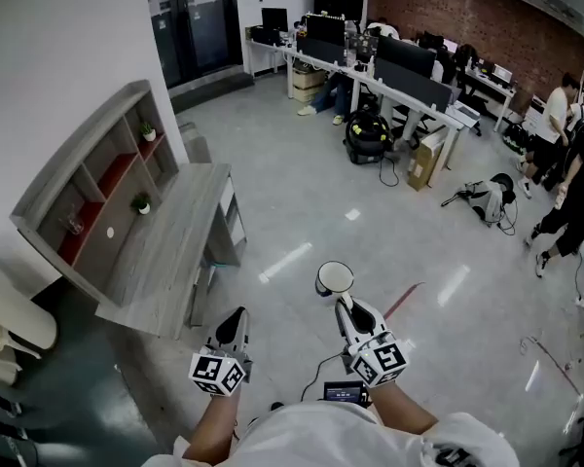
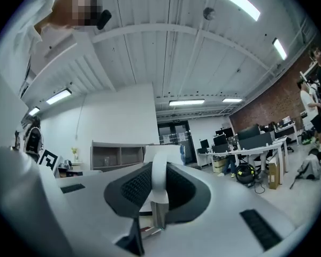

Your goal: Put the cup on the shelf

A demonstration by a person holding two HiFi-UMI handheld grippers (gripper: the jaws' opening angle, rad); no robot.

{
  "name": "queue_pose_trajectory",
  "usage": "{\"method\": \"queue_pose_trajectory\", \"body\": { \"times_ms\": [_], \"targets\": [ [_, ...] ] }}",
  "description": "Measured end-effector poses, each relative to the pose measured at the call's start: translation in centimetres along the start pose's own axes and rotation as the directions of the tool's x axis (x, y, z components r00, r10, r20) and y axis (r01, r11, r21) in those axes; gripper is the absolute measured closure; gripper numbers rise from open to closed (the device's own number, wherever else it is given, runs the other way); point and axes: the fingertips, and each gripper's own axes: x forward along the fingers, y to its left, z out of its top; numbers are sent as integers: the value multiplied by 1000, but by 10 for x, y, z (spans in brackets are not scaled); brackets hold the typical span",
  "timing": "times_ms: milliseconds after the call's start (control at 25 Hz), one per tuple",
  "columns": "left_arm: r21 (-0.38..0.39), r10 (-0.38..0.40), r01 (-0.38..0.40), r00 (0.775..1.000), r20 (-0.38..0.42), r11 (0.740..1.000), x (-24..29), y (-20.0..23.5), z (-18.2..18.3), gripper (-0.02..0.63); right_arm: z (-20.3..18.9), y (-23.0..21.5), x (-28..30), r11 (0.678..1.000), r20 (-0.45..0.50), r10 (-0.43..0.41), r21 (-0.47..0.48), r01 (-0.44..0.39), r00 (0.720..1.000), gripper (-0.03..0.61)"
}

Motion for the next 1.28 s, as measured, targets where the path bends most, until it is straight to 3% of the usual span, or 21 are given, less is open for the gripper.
{"method": "queue_pose_trajectory", "body": {
  "times_ms": [280, 480, 1280],
  "targets": [
    [24, 30, -30, 1000, 6, 999, -14, 2, 7, 607, 6, -2, 0, 1000, 20, 9, -7, -9, 1000, 502],
    [82, 61, -61, 998, 2, 995, -15, 2, 9, 607, 9, -5, 0, 999, 25, 10, -33, -9, 1000, 502],
    [81, 83, -83, 997, 2, 993, 6, -29, 1, 606, 15, -46, -26, 997, 45, -17, -69, 20, 999, 502]
  ]
}}
